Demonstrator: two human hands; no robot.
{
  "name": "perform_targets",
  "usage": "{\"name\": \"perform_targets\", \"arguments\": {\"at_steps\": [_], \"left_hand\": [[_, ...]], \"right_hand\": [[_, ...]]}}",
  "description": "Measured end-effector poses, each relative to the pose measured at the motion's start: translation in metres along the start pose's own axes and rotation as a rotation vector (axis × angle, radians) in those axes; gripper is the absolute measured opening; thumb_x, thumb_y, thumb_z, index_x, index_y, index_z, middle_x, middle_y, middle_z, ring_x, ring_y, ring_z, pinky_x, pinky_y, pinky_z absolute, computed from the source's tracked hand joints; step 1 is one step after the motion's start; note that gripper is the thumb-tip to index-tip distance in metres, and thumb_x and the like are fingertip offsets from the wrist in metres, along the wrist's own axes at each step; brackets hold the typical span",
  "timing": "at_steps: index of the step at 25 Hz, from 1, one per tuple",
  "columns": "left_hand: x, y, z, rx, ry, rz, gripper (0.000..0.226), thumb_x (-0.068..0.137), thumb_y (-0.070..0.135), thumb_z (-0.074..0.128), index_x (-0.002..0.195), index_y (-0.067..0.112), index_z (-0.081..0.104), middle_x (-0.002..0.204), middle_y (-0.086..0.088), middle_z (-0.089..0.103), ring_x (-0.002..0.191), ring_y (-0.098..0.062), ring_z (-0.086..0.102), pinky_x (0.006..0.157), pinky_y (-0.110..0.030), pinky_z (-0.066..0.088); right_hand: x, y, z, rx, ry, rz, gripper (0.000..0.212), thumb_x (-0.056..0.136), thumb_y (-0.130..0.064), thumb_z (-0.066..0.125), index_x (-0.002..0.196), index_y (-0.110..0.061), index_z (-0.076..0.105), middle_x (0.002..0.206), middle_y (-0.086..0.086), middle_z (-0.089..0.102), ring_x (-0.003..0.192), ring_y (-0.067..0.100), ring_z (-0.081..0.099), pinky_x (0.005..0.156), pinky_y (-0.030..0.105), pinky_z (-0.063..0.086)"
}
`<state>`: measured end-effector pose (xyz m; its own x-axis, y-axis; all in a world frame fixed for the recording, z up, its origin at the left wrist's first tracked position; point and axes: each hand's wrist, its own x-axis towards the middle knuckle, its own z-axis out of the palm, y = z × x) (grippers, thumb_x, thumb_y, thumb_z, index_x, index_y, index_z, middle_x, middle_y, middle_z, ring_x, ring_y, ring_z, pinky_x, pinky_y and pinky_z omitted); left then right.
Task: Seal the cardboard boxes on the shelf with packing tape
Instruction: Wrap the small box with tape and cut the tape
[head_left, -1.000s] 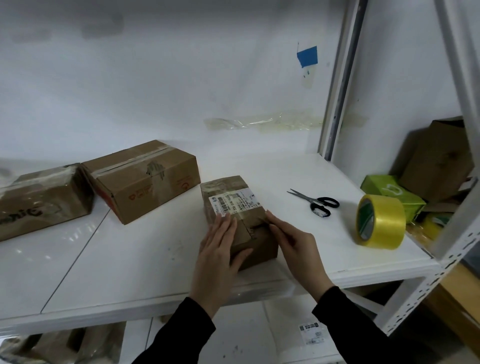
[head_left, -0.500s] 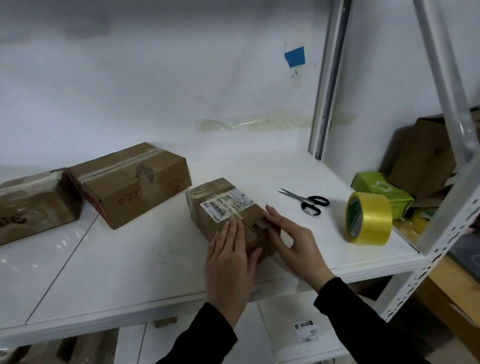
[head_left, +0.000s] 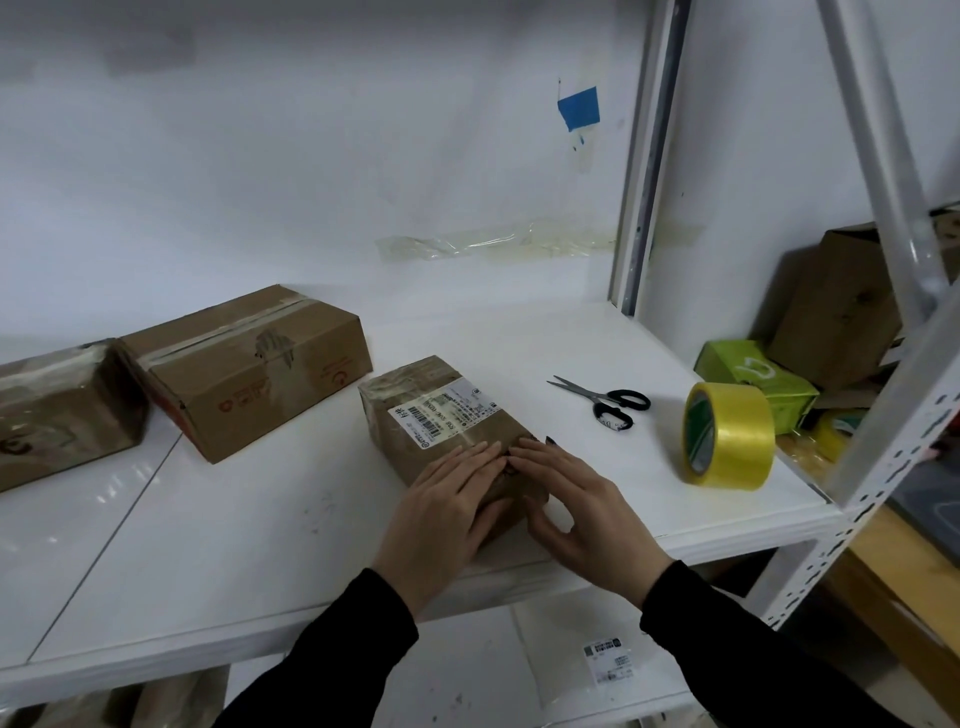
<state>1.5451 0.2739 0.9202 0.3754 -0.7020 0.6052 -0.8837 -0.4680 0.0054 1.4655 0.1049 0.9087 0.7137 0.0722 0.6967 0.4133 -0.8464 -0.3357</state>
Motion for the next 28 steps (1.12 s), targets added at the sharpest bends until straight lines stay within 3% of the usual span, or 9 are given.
{"name": "perform_targets", "arguments": {"at_steps": [5, 10, 15, 19, 23, 28], "left_hand": [[0.000, 0.003, -0.001, -0.014, 0.011, 0.009, 0.042, 0.087, 0.030, 0.048, 0.116, 0.005, 0.064, 0.122, -0.009, 0.064, 0.111, -0.020, 0.063, 0.098, -0.029, 0.038], [0.011, 0.004, -0.017, 0.036, 0.090, -0.088, 0.072, 0.091, 0.051, 0.040, 0.139, -0.003, 0.036, 0.148, -0.014, 0.034, 0.137, -0.020, 0.032, 0.114, -0.031, 0.021], [0.014, 0.014, -0.003, 0.073, 0.053, 0.050, 0.056, 0.090, 0.042, 0.041, 0.126, 0.002, 0.056, 0.132, -0.011, 0.056, 0.122, -0.019, 0.054, 0.106, -0.029, 0.034], [0.013, 0.012, 0.008, 0.081, 0.093, 0.060, 0.040, 0.086, 0.028, 0.045, 0.108, 0.006, 0.070, 0.111, -0.008, 0.070, 0.102, -0.017, 0.068, 0.088, -0.028, 0.052], [0.015, 0.014, 0.015, 0.086, 0.151, 0.064, 0.036, 0.087, 0.024, 0.046, 0.103, 0.006, 0.072, 0.107, -0.008, 0.072, 0.099, -0.017, 0.069, 0.087, -0.028, 0.052], [0.013, 0.014, 0.014, 0.123, 0.162, 0.074, 0.038, 0.086, 0.025, 0.046, 0.107, 0.005, 0.070, 0.110, -0.009, 0.070, 0.101, -0.018, 0.068, 0.089, -0.029, 0.051]], "right_hand": [[0.006, -0.001, -0.009, -0.031, -0.088, -0.023, 0.039, 0.087, -0.022, 0.052, 0.118, -0.002, 0.064, 0.125, 0.008, 0.063, 0.121, 0.019, 0.056, 0.107, 0.026, 0.039], [0.016, 0.006, -0.032, 0.018, -0.066, 0.052, 0.054, 0.093, -0.026, 0.045, 0.143, -0.007, 0.037, 0.152, 0.001, 0.032, 0.143, 0.007, 0.021, 0.118, 0.022, 0.012], [0.010, 0.012, -0.021, -0.030, -0.147, 0.012, 0.051, 0.097, -0.035, 0.038, 0.138, -0.007, 0.045, 0.148, 0.000, 0.039, 0.141, 0.009, 0.028, 0.118, 0.026, 0.017], [0.001, 0.014, -0.012, -0.034, -0.138, 0.043, 0.046, 0.096, -0.033, 0.040, 0.130, -0.006, 0.055, 0.140, 0.003, 0.050, 0.133, 0.012, 0.042, 0.117, 0.026, 0.022], [0.005, 0.015, -0.010, -0.062, -0.112, 0.035, 0.040, 0.093, -0.024, 0.044, 0.124, -0.004, 0.059, 0.135, 0.005, 0.056, 0.130, 0.015, 0.048, 0.116, 0.028, 0.026], [0.003, 0.015, -0.012, -0.089, -0.092, 0.004, 0.044, 0.095, -0.024, 0.043, 0.133, -0.003, 0.051, 0.146, 0.006, 0.042, 0.137, 0.012, 0.036, 0.117, 0.026, 0.021]]}}
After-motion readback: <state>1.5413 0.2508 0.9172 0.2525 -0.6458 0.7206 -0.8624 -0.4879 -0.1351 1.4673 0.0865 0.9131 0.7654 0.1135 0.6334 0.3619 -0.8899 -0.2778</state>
